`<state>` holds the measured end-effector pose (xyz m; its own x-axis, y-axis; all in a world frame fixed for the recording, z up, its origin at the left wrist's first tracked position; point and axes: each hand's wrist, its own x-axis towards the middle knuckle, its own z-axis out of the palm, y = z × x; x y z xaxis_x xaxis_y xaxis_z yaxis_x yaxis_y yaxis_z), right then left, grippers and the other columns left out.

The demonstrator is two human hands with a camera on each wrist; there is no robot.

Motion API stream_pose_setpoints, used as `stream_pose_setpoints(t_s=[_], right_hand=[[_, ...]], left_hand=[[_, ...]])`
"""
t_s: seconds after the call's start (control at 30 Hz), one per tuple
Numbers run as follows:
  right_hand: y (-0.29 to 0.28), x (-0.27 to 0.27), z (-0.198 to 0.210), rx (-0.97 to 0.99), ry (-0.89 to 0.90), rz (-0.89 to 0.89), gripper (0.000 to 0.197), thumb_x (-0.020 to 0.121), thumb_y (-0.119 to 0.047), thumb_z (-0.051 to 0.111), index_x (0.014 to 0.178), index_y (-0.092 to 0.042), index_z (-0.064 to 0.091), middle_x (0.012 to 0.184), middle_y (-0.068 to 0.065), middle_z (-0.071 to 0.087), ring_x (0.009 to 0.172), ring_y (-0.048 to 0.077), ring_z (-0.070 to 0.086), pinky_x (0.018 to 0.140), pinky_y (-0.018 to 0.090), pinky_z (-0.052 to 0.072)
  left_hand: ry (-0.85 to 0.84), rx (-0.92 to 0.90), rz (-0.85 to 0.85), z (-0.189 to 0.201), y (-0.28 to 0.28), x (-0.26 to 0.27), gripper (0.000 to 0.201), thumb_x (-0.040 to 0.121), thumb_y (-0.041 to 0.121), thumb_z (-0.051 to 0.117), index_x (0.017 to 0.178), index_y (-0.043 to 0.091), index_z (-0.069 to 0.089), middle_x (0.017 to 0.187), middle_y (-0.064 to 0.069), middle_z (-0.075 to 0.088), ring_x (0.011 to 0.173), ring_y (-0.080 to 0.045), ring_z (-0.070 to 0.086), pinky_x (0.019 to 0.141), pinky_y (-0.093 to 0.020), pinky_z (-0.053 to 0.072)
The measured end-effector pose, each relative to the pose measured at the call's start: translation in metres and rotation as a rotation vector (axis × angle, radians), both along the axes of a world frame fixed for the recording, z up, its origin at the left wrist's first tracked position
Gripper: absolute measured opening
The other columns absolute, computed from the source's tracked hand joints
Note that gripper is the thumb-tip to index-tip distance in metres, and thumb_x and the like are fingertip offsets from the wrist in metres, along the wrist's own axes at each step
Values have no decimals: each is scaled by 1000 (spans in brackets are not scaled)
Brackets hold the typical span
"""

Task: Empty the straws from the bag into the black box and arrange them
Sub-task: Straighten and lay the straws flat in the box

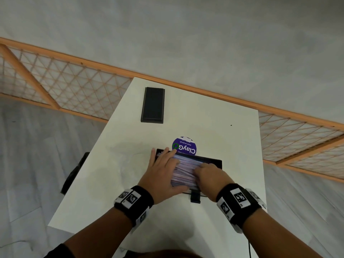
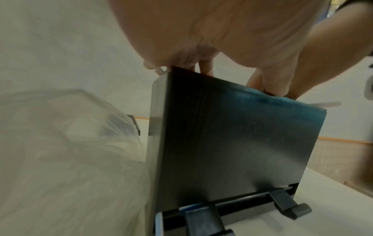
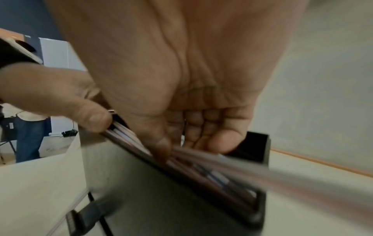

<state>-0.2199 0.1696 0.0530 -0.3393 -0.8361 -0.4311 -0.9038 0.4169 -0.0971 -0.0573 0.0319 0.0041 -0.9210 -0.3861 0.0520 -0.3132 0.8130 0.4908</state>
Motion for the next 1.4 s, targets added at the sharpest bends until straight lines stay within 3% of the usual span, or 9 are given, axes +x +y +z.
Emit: stream_pose_setpoints(t_s=[0.17, 0.33, 0.47, 0.57, 0.77, 0.93, 1.13, 1.23, 1.4], right_hand=[[-2, -1, 8, -83, 11, -15, 15, 95, -23, 53, 105, -24, 63, 108, -1, 60, 104, 24, 57, 81, 35, 51], [-20, 9, 20, -182, -120, 15, 23, 96, -34, 52, 107, -20, 66, 106, 0, 58, 99, 22, 59, 84, 38, 52], [-20, 7, 16, -154, -172, -37, 32, 89, -50, 57, 103, -21, 63, 101, -5, 55, 92, 17, 58, 79, 32, 51], [-19, 10, 12, 10, -199, -47, 37, 80, -59, 62, 97, -26, 57, 95, -8, 58, 88, 14, 58, 75, 26, 44], [-40, 4, 7, 219, -351, -49, 77, 65, -48, 77, 135, -29, 49, 124, -2, 64, 108, 21, 62, 97, 38, 53], [-68, 1, 5, 468, -285, -9, 82, 64, -52, 83, 135, -27, 52, 119, 3, 66, 105, 25, 64, 91, 35, 53], [-83, -7, 5, 577, -355, -4, 87, 42, -69, 86, 118, -32, 66, 107, -2, 73, 95, 20, 69, 89, 37, 58], [-81, -7, 11, 542, -382, 13, 78, 54, -63, 88, 121, -28, 66, 106, -2, 73, 97, 18, 68, 93, 34, 57], [-73, -12, 8, 407, -421, -25, 86, 39, -64, 91, 115, -37, 64, 101, -10, 74, 91, 14, 71, 89, 36, 60]], left_hand=[[82, 319, 38, 4, -6, 4, 104, 74, 69, 77, 155, 25, 28, 168, 7, 17, 158, -11, 0, 129, -39, 2], [103, 491, 71, 11, -8, 6, 129, 67, 67, 86, 160, 35, 3, 164, 16, 10, 151, 8, -9, 115, -7, 0], [38, 213, -71, 10, -9, 5, 123, 71, 78, 74, 162, 26, 9, 170, 7, 11, 158, -10, -8, 128, -39, -5], [-64, -4, -161, 1, -6, 1, 120, 73, 84, 62, 162, 17, 18, 172, 1, 7, 159, -17, -10, 128, -44, -9], [-120, -166, -204, -13, 0, -3, 116, 72, 88, 52, 159, 15, 29, 173, -7, 8, 160, -27, -1, 128, -55, 4], [-127, -223, -204, -16, 1, -4, 106, 77, 87, 49, 157, 18, 36, 172, -9, 13, 159, -29, 6, 127, -57, 10], [-90, -220, -185, -15, 2, -5, 87, 88, 77, 45, 152, 20, 43, 171, -6, 17, 159, -26, 10, 127, -55, 15], [-88, -199, -187, -13, 0, -5, 87, 87, 79, 46, 151, 21, 43, 171, -4, 20, 159, -25, 12, 128, -53, 12], [-60, -136, -151, -13, -1, -4, 99, 82, 85, 49, 156, 21, 36, 169, 0, 24, 159, -20, 13, 129, -51, 10]])
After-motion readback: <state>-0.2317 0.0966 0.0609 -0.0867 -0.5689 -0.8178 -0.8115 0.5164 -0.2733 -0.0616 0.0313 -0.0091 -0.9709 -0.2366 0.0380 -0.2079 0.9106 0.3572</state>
